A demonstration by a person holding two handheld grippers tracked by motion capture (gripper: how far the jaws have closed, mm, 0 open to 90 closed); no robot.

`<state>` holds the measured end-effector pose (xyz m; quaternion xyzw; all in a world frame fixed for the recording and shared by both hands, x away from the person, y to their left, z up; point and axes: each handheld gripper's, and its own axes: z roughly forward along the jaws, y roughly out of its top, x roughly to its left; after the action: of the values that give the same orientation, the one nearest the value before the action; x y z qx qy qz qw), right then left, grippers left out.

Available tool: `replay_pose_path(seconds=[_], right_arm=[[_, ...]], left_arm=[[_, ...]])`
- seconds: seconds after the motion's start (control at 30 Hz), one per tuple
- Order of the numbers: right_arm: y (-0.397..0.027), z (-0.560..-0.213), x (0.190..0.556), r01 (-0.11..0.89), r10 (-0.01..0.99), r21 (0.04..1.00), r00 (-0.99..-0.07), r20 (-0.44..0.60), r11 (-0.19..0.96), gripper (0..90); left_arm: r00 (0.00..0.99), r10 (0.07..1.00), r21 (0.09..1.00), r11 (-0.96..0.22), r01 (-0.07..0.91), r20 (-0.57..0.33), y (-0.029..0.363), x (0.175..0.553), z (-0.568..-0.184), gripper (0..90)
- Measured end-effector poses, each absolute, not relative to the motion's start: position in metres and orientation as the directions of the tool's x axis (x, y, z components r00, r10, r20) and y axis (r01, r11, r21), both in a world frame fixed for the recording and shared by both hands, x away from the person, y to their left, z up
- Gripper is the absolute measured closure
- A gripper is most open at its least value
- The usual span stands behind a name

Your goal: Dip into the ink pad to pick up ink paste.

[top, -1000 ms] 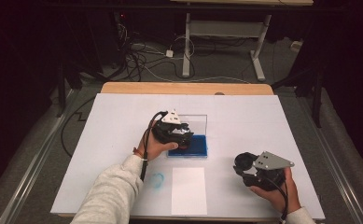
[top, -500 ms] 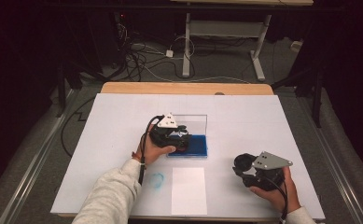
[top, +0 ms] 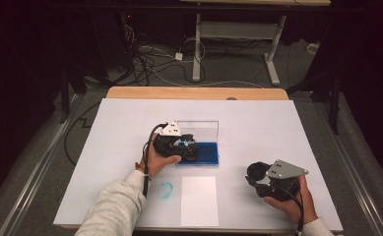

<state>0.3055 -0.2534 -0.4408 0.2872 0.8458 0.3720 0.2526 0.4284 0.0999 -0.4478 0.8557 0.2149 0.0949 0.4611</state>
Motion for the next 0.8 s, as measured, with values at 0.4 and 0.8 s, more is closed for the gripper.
replay_pose_path(seconds=[0.4, 0.8], right_arm=[[-0.252, -0.442, 0.306, 0.307, 0.674, 0.767, -0.708, -0.212, 0.564, 38.9], [-0.251, -0.443, 0.306, 0.31, 0.671, 0.761, -0.71, -0.214, 0.57, 38.8]], left_arm=[[0.89, 0.455, 0.763, -0.574, 0.297, -0.005, 0.095, 0.426, -0.438, 55.1], [0.879, 0.476, 0.71, -0.631, 0.312, 0.037, 0.083, 0.422, -0.433, 55.1]])
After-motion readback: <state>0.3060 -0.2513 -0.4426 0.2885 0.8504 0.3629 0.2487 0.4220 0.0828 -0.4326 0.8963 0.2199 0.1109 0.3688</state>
